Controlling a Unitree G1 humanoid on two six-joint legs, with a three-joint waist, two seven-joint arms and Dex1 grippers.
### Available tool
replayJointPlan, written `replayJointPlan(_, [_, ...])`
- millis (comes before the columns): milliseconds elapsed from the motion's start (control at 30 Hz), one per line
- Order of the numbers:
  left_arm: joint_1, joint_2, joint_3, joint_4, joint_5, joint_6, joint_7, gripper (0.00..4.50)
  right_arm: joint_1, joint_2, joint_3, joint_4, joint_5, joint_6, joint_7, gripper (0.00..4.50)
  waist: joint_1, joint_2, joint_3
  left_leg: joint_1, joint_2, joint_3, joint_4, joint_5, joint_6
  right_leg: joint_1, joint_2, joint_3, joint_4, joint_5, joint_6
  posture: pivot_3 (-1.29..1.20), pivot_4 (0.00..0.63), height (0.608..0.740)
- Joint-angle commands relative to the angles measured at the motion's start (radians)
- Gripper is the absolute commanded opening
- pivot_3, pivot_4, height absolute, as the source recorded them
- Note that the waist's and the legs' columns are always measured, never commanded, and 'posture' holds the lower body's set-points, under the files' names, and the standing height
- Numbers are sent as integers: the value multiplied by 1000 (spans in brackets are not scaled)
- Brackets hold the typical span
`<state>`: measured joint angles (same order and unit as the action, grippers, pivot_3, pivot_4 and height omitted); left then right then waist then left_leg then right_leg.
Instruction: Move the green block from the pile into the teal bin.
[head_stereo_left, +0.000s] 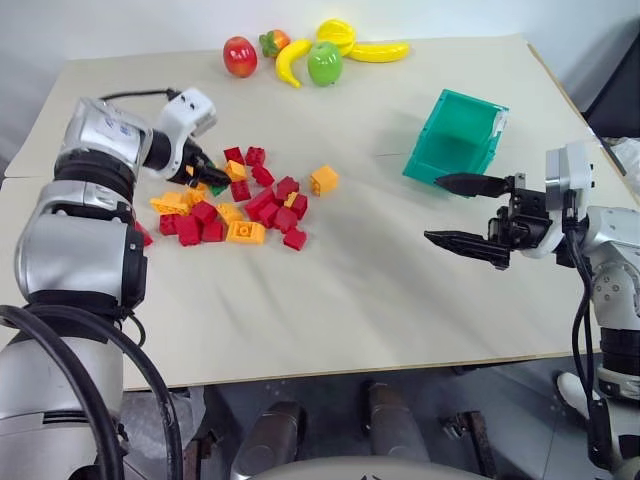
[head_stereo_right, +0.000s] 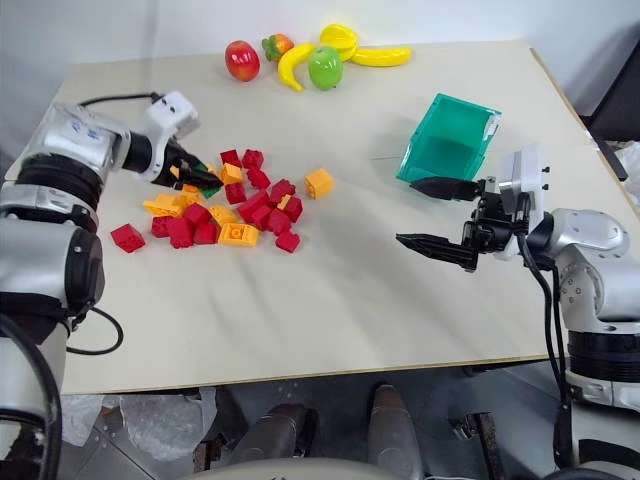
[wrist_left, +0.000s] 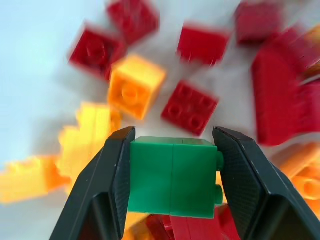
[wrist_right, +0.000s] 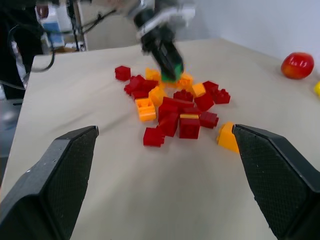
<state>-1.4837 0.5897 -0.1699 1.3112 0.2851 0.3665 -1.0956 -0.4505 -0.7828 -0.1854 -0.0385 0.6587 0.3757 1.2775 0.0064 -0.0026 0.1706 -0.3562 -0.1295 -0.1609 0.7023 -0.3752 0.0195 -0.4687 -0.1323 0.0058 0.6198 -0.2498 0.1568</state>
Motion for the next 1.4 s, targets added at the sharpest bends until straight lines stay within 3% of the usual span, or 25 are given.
replayJointPlan(33, [-64, -18, 13, -110, -58, -51, -168, 2162, 20, -56, -66, -7, 19, 2, 34, 4500, 2, 0, 0, 0, 0, 0, 0, 0, 0, 0, 0, 0, 0, 0, 0, 0, 150, 740])
replayJointPlan(367, [124, -297, -120, -397, -92, -123, -305, 2162, 107, -128, -138, -33, 53, 39, 73, 4500, 9, 0, 0, 0, 1, 1, 1, 0, 0, 0, 0, 1, 0, 0, 0, 0, 150, 740])
replayJointPlan(733, [179, -522, -240, -286, -32, -267, -166, 2162, 407, -197, -255, -128, 33, 13, 148, 4500, 23, -1, 1, 0, 1, 6, 1, 0, 1, 0, 1, 4, 0, 1, 2, 0, 150, 740])
replayJointPlan(800, [174, -531, -241, -271, -29, -270, -160, 2162, 430, -201, -268, -138, 33, 13, 140, 4500, 25, -1, 1, 2, 0, 6, 1, 0, 1, 2, 0, 4, -1, 1, 2, 0, 150, 740])
replayJointPlan(1000, [140, -554, -223, -215, -37, -253, -152, 4094, 441, -203, -273, -138, 26, -2, 136, 4500, 27, -1, 1, 3, 0, 6, 1, 1, 3, 6, 1, 4, -9, 6, 4, 0, 150, 740])
replayJointPlan(1067, [129, -554, -219, -206, -36, -263, -145, 4467, 425, -206, -266, -131, 24, -1, 134, 4500, 27, -1, 1, 3, 0, 6, 1, 1, 3, 6, 1, 4, -8, 7, 4, 0, 150, 740])
replayJointPlan(1267, [121, -485, -134, -281, -105, -266, -158, 4467, 368, -206, -248, -126, 21, 6, 125, 4500, 20, -1, 1, 2, 0, 6, 1, 1, 4, 5, 1, 4, -9, 7, 4, 0, 150, 740])
replayJointPlan(1400, [229, -306, -3, -484, -258, -165, -304, 4467, 353, -205, -252, -173, 37, 46, 88, 4500, 8, 0, 0, 3, 2, 8, -1, 1, 3, 4, 1, 6, -8, 7, 4, 0, 150, 740])
